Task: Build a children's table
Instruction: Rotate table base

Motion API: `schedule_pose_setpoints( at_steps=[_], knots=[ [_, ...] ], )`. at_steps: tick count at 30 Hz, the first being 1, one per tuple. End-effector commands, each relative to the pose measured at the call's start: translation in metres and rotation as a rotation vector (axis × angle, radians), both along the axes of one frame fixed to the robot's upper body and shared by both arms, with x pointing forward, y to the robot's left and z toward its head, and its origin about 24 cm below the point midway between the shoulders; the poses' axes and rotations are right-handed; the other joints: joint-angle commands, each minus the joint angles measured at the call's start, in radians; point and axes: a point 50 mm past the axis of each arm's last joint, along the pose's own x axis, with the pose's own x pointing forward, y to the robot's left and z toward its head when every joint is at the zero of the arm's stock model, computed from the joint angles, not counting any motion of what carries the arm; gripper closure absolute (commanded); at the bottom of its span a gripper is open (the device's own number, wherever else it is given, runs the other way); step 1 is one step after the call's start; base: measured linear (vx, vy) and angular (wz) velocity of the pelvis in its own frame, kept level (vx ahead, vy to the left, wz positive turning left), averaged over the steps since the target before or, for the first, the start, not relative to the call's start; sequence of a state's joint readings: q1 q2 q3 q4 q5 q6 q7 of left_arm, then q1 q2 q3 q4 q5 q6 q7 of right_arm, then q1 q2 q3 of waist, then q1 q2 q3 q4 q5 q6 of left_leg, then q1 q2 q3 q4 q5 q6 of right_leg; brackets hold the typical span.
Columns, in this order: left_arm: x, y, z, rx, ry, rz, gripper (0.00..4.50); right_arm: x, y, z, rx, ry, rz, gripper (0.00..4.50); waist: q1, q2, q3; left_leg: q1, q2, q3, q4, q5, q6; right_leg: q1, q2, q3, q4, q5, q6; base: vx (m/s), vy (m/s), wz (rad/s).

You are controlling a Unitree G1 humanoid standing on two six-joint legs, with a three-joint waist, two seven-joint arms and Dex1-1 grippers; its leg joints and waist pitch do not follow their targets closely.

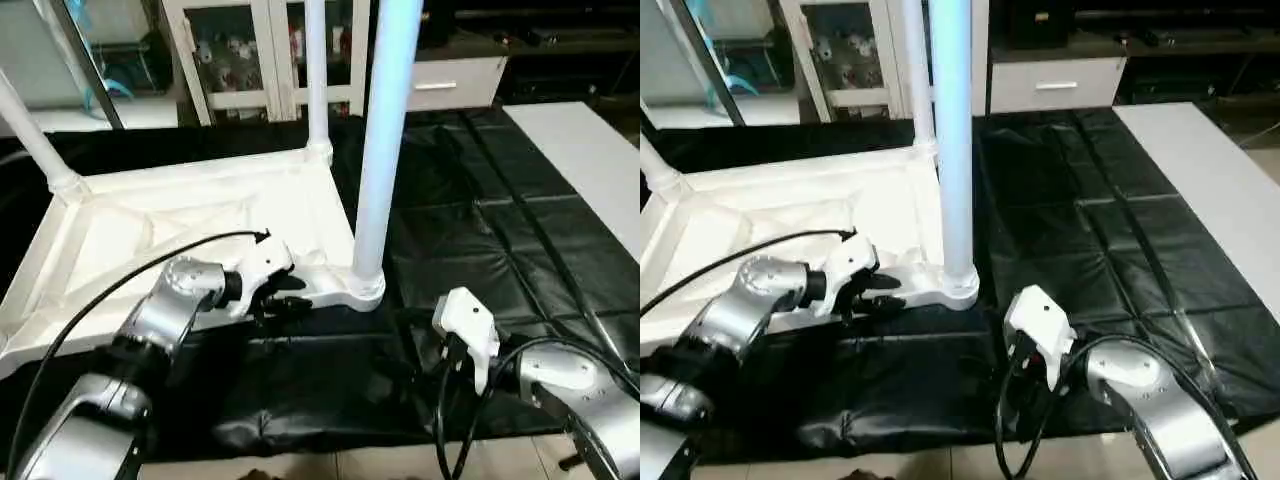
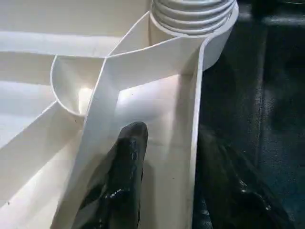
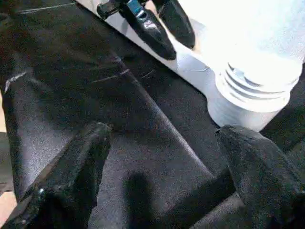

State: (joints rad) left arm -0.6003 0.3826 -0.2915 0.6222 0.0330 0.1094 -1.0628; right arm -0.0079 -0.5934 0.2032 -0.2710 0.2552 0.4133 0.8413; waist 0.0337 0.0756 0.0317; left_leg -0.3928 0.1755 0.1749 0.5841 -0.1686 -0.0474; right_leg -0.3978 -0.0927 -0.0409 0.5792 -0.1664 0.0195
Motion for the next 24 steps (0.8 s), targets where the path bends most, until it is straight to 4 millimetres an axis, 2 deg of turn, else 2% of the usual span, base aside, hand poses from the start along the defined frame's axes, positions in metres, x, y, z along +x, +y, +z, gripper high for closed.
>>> schedule_pose_setpoints(
  at_steps=[1, 6, 9, 10, 13, 18, 20, 22, 24],
  knots=[
    [0.001, -0.002, 0.002, 0.013, -0.005, -0.026, 2.64, 0.001, 0.0, 0.004, 0.004, -0.012, 0.011, 0.58, 0.0, -0.012, -0.055, 0.022, 0.043, -0.014, -0.073, -0.312, 0.05, 0.04, -0.044, 0.025, -0.066, -0.244, -0.214, 0.0, 0.0, 0.0],
    [0.0, -0.01, -0.01, 0.048, 0.008, -0.057, 2.64, 0.0, 0.0, 0.004, 0.002, -0.012, 0.012, 0.58, 0.0, -0.01, -0.057, 0.021, 0.043, -0.015, -0.072, -0.303, 0.053, 0.041, -0.043, 0.025, -0.065, -0.223, -0.219, 0.0, 0.0, 0.0],
    [0.001, -0.01, -0.014, 0.073, 0.016, -0.04, 2.64, 0.0, 0.0, 0.004, 0.002, -0.011, 0.015, 0.58, 0.002, -0.01, -0.053, 0.024, 0.042, -0.013, -0.073, -0.328, 0.052, 0.04, -0.044, 0.025, -0.069, -0.258, -0.218, 0.0, 0.0, 0.0],
    [0.001, -0.009, -0.015, 0.08, 0.02, -0.036, 2.93, 0.0, 0.0, 0.004, 0.002, -0.011, 0.015, 0.58, 0.002, -0.01, -0.049, 0.027, 0.043, -0.014, -0.076, -0.359, 0.044, 0.038, -0.045, 0.025, -0.074, -0.31, -0.209, 0.0, 0.0, 0.0],
    [0.001, -0.008, -0.018, 0.079, 0.036, -0.023, 3.13, 0.0, 0.001, 0.004, 0.004, -0.013, 0.015, 0.58, -0.005, -0.012, -0.045, 0.032, 0.041, -0.019, -0.08, -0.424, 0.017, 0.036, -0.045, 0.024, -0.083, -0.42, -0.178, 0.0, 0.0, 0.0],
    [0.0, -0.005, -0.023, 0.093, 0.087, -0.002, 3.47, 0.004, 0.0, 0.005, 0.006, -0.027, -0.005, 0.58, -0.006, -0.012, -0.044, 0.033, 0.041, -0.021, -0.081, -0.435, 0.011, 0.031, -0.045, 0.025, -0.088, -0.451, -0.161, 0.0, 0.0, 0.0],
    [-0.002, -0.002, -0.027, 0.116, 0.121, 0.011, 3.71, 0.01, -0.002, 0.007, 0.009, -0.045, -0.05, 0.58, -0.007, -0.018, -0.045, 0.031, 0.04, -0.022, -0.082, -0.431, 0.01, 0.031, -0.046, 0.025, -0.087, -0.451, -0.16, 0.0, 0.0, 0.0],
    [-0.005, -0.001, -0.031, 0.125, 0.16, 0.011, 3.82, 0.019, -0.005, 0.009, 0.009, -0.074, -0.11, 0.58, -0.011, -0.014, -0.044, 0.03, 0.039, -0.023, -0.083, -0.433, 0.008, 0.03, -0.046, 0.023, -0.087, -0.459, -0.16, 0.0, 0.0, 0.0],
    [-0.008, -0.002, -0.034, 0.127, 0.186, 0.003, 3.9, 0.027, -0.008, 0.012, 0.016, -0.093, -0.164, 0.58, -0.013, -0.017, -0.043, 0.034, 0.038, -0.022, -0.081, -0.44, 0.006, 0.026, -0.048, 0.023, -0.089, -0.482, -0.161, 0.0, 0.0, 0.0]
  ],
)
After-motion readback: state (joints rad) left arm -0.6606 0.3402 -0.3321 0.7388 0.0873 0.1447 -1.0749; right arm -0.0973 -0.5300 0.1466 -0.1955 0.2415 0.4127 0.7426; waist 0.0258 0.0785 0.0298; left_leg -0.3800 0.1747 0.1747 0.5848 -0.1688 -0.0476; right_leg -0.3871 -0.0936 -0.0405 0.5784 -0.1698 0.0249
